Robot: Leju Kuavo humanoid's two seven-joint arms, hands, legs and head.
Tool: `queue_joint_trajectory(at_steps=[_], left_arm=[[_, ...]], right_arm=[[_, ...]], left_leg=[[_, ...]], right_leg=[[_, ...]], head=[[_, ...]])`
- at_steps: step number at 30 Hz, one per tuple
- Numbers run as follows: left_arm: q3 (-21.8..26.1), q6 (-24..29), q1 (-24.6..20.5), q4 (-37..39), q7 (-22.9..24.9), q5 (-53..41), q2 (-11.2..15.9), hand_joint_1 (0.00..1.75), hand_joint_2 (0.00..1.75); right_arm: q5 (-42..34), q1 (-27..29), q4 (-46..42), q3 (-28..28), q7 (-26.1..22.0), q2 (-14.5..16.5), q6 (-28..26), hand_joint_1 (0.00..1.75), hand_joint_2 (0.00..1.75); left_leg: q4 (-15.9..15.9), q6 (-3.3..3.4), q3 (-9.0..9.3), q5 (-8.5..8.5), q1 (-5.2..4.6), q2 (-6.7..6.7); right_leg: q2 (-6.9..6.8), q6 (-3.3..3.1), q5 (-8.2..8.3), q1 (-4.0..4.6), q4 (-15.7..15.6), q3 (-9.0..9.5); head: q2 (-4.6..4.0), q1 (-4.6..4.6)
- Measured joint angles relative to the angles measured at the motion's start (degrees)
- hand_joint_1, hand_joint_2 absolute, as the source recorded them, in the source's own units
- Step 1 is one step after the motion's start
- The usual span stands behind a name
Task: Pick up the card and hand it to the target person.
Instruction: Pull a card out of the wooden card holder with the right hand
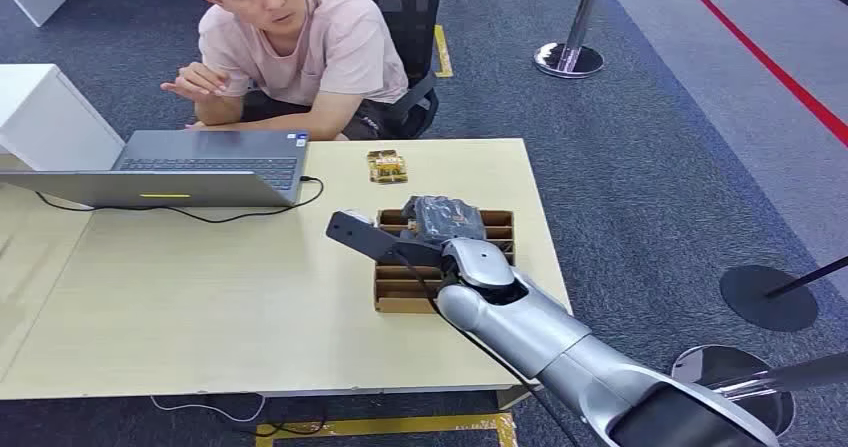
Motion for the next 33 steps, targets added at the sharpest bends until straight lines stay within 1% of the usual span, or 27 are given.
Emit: queue_joint_trajectory(at_steps=[9,15,20,30,31,33], left_arm=[[0.00,-0.15,0.01,0.01,-0.01,-0.26,0.00,0.00,0.00],[0.00,-0.15,0.01,0.02,-0.01,-0.26,-0.03,0.00,0.00],[0.00,-0.15,0.01,0.02,-0.02,-0.26,-0.15,0.00,0.00],[0.00,-0.14,0.01,0.02,-0.56,-0.25,-0.36,0.00,0.00],[0.00,-0.13,0.01,0.02,-0.62,-0.25,-0.36,0.00,0.00],[0.00,-0.14,0.01,0.02,-0.79,-0.24,-0.38,0.00,0.00]], right_arm=[[0.44,0.00,0.83,-1.78,0.27,-0.33,-0.69,0.93,1.75],[1.20,0.00,0.84,-2.67,0.26,-0.34,-0.71,0.96,1.75],[1.70,0.00,1.26,-2.75,0.20,-0.27,-0.50,0.99,1.75],[2.23,0.16,2.21,-2.65,-0.88,0.07,0.48,1.00,1.75],[2.24,0.24,2.21,-2.62,-0.91,0.08,0.55,1.02,1.75],[2.25,0.34,2.21,-2.59,-0.94,0.12,0.62,1.17,1.75]], left_leg=[[0.00,0.00,0.00,0.00,0.00,0.00],[0.00,0.00,0.00,0.00,0.00,0.00],[0.00,0.00,0.00,0.00,0.00,0.00],[0.00,-0.01,0.00,0.00,0.01,0.00],[0.00,-0.01,0.00,0.00,0.01,0.00],[0.00,-0.01,0.01,0.00,0.01,0.00]], right_leg=[[0.00,0.00,0.00,0.00,0.00,-0.01],[0.01,0.00,0.00,0.01,0.00,-0.02],[0.01,0.00,0.00,0.00,0.00,-0.02],[0.01,0.00,0.00,0.01,0.00,-0.02],[0.01,0.00,0.00,0.01,0.00,-0.02],[0.01,0.00,0.00,0.01,0.00,-0.02]], head=[[0.00,-0.01],[-0.01,-0.01],[-0.01,-0.01],[-0.01,-0.01],[-0.01,-0.01],[0.00,-0.01]])
